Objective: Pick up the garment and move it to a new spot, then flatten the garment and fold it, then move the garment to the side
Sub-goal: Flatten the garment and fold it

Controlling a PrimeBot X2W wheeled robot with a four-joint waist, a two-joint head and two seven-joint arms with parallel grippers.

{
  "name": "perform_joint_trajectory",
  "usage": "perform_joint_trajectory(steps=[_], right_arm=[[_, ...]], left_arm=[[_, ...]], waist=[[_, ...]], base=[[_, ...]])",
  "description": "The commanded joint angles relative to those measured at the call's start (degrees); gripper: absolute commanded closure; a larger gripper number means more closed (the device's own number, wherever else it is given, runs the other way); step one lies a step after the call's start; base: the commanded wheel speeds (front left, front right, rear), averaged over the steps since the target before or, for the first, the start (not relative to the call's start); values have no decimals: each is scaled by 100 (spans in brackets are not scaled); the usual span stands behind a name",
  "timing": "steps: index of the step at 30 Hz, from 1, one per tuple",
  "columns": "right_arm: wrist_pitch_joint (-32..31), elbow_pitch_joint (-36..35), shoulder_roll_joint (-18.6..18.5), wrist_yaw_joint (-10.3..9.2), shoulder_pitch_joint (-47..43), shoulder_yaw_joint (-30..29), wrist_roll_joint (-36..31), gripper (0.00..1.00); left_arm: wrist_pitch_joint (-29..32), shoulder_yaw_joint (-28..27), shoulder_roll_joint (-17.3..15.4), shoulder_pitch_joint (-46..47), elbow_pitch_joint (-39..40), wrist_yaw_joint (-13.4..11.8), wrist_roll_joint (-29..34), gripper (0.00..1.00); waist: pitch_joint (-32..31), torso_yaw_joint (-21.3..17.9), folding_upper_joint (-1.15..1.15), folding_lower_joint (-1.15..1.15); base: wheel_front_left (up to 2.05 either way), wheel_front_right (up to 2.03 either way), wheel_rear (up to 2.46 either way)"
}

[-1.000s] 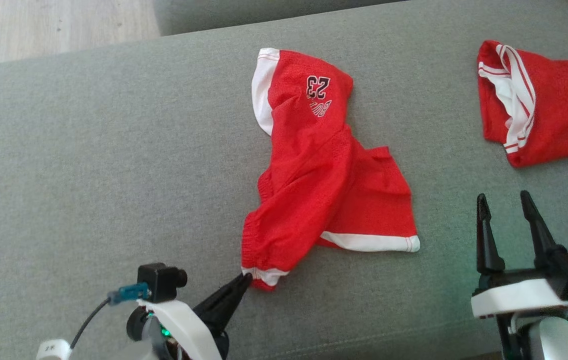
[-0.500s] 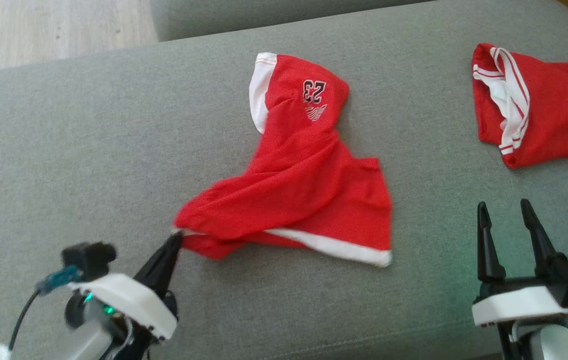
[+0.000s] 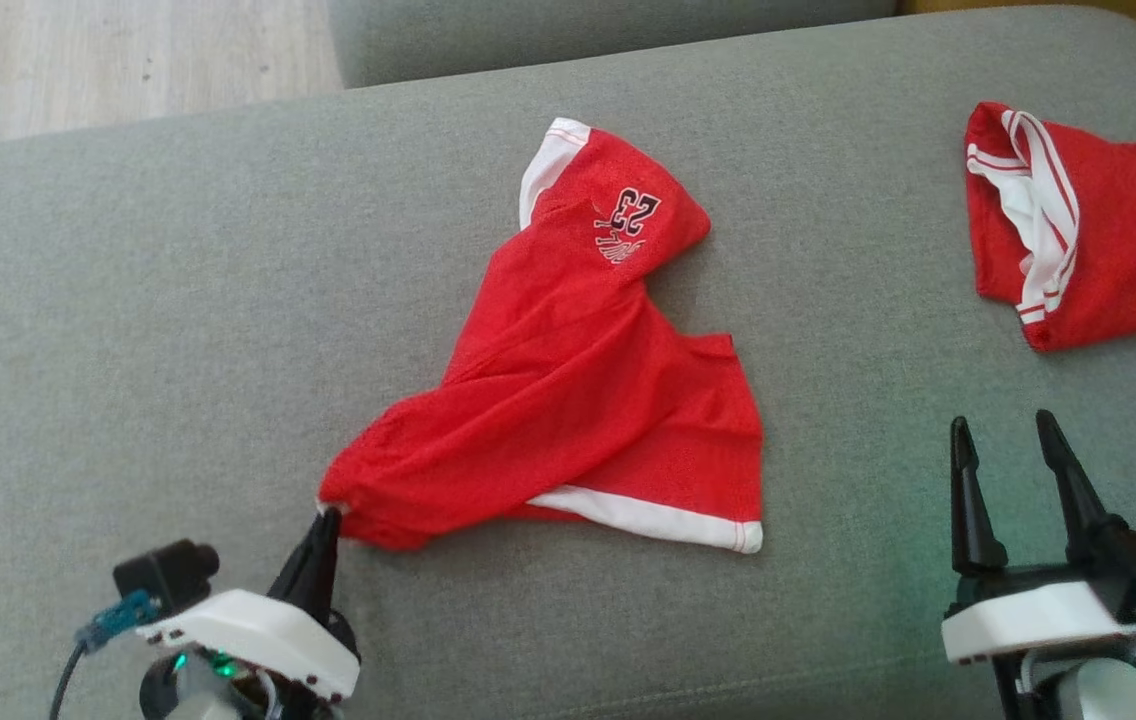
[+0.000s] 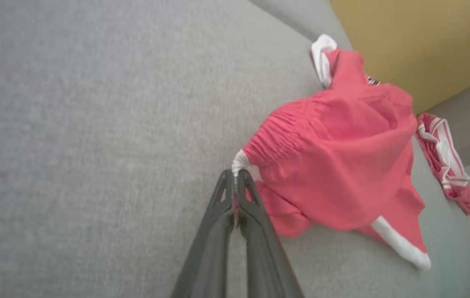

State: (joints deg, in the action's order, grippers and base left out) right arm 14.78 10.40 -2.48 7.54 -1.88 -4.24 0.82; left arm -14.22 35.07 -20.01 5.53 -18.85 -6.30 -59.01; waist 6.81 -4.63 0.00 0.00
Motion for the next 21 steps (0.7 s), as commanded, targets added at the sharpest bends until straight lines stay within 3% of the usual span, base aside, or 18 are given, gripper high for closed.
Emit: perform_joint_trajectory(steps=[1,3,14,21], right_arm=[[22,-154,-40,-5,86,108,-53,0],[22,-156,-40,-5,74,101,-63,0],[22,-259,-40,-5,-109,-18,-114,0],[22,-264,-40,-5,-234,-57,-61,0]], left_arm=[[-76,-472,38,-36,175,77,272,0],[-76,-627,122,-110,229,110,429,0],[-77,-2067,990,-958,1459,370,2813,0],[-77,-2674,1434,-1227,1815,698,4214,0]], waist=[[-25,27,0,0],[-39,38,0,0],[-332,348,0,0],[-478,612,0,0]], base=[[0,0,0],[0,0,0],[0,0,0],[0,0,0]])
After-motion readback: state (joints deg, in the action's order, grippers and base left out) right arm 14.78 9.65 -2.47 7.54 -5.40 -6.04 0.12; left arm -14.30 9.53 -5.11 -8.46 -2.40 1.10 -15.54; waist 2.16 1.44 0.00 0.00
